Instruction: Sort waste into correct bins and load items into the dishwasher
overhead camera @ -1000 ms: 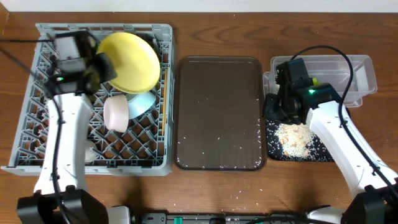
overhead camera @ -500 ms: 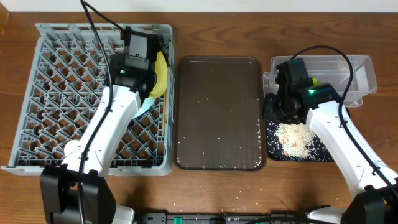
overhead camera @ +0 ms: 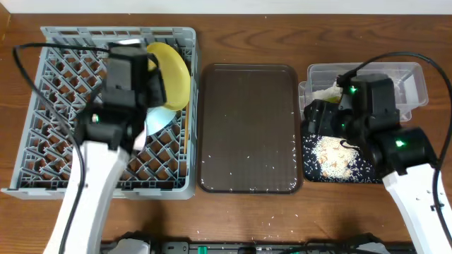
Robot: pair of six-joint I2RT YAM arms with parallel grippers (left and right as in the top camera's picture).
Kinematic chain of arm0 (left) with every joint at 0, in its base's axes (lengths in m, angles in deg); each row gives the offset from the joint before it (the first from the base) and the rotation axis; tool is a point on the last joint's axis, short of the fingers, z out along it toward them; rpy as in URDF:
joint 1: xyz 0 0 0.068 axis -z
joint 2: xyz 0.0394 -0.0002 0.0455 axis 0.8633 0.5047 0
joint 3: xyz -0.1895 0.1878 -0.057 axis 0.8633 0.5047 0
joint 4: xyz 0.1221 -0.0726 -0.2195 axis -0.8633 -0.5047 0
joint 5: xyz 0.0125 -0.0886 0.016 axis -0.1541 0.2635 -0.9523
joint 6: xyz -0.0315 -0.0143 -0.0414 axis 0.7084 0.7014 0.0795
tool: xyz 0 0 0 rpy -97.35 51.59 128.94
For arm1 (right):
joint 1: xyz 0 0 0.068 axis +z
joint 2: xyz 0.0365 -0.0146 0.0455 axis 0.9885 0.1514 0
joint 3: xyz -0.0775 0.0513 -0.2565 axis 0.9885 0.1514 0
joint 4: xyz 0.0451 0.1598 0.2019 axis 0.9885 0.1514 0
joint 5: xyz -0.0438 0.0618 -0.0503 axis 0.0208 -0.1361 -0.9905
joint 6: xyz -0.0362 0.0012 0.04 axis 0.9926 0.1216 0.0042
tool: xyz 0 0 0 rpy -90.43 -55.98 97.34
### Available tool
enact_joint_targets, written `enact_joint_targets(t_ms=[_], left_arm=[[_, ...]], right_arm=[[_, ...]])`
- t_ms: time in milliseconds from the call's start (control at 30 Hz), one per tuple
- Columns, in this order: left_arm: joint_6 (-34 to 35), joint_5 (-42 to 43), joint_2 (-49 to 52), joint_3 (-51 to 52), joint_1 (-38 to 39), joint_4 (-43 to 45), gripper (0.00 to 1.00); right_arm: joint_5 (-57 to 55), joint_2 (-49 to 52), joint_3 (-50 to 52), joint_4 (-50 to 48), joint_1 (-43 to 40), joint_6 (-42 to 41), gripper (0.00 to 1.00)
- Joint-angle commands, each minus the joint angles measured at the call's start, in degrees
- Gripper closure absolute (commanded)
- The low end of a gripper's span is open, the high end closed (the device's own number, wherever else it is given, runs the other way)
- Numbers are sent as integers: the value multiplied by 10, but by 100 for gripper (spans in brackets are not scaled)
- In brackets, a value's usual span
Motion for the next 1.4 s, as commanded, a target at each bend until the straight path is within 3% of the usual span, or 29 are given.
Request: enact_joint_targets(t_ms=[0, 133, 200, 233, 400, 467, 533, 767, 867, 1000, 1100, 1200, 1233, 1267, 1367], left_arm=[[45, 58, 76, -2, -40, 8, 31], [44, 120, 144, -2, -61, 52, 41], [44, 142, 160, -2, -63, 66, 56], [44, 144, 170, -2, -59, 87, 86], [-26, 99, 168, -2, -35, 170, 88], [-32, 74, 169, -2, -24, 173, 83], [-38, 74, 169, -2, -19, 163, 64], [-46, 75, 166, -2, -14, 98, 47], [-5, 124, 116, -2, -14, 58, 28], [17, 174, -13, -2, -14, -26, 23], [16, 173, -109, -2, -14, -107, 19], [16, 173, -168, -2, -14, -145, 13], [16, 173, -182, -2, -14, -156, 12], [16, 173, -210, -2, -14, -166, 11], [16, 173, -233, -2, -14, -171, 11]], right_arm=[[3, 3, -2, 12, -2, 3, 27], [2, 3, -2, 24, -2, 4, 26], [2, 3, -2, 25, -2, 4, 26], [2, 3, -2, 25, -2, 3, 26], [2, 3, -1, 19, -2, 3, 25], [0, 3, -1, 19, -2, 3, 24], [0, 3, 0, 21, -2, 3, 24], [0, 3, 0, 24, -2, 4, 24], [0, 4, 0, 30, -2, 4, 24], [14, 3, 0, 29, -2, 32, 26], [46, -1, 0, 23, 12, 97, 28], [67, -13, 0, 18, 28, 107, 27], [80, -17, 0, 16, 33, 107, 25], [125, -28, 0, 10, 45, 106, 1], [183, -28, 0, 7, 62, 104, 1]])
